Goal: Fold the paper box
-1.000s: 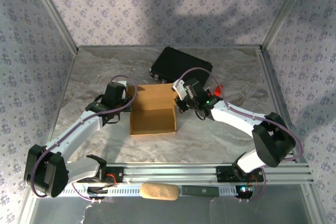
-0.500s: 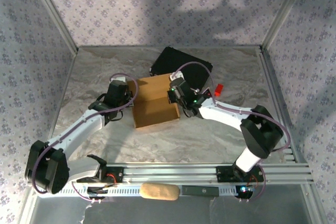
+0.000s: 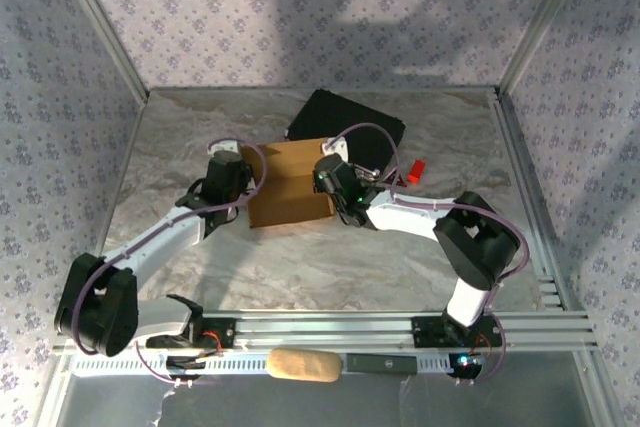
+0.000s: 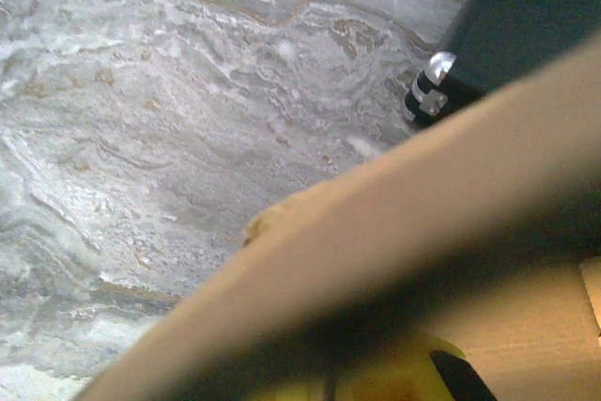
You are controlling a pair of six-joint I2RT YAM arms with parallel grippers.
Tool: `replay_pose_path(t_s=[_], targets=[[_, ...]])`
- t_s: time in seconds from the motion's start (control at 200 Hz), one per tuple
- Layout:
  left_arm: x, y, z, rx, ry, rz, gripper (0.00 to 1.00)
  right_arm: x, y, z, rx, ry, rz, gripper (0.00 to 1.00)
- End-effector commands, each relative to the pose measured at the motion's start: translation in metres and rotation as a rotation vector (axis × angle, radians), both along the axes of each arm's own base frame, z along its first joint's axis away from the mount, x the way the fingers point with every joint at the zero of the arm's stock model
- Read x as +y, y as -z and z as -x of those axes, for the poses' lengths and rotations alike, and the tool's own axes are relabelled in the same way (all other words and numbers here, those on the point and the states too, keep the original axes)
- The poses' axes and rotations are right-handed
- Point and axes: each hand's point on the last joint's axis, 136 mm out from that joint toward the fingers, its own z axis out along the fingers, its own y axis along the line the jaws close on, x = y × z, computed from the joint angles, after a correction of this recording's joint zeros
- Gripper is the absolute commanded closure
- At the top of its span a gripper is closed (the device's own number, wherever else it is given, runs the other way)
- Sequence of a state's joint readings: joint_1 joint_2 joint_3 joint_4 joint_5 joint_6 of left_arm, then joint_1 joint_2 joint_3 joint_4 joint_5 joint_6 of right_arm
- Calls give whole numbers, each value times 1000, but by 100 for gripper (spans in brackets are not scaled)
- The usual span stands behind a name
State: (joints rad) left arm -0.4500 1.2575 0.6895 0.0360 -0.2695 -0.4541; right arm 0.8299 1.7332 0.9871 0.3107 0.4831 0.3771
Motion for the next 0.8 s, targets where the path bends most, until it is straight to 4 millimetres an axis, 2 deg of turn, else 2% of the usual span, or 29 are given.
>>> replay_pose_path(t_s=[0.0,0.39,0.505,0.8], targets=[[-32,-24,1,-136,114,150,100,26,-8,15,-58,-94,-90,100],[-38,1,33,-174,167,161,100,19,16,32,-87,-117,-81,100],[-35,9,42,-175,161,152,100,19,24,40,-97,-120,-60,100],[-29,37,65,-149,162,141,100,4,44,50,-82,-99,-6,100]])
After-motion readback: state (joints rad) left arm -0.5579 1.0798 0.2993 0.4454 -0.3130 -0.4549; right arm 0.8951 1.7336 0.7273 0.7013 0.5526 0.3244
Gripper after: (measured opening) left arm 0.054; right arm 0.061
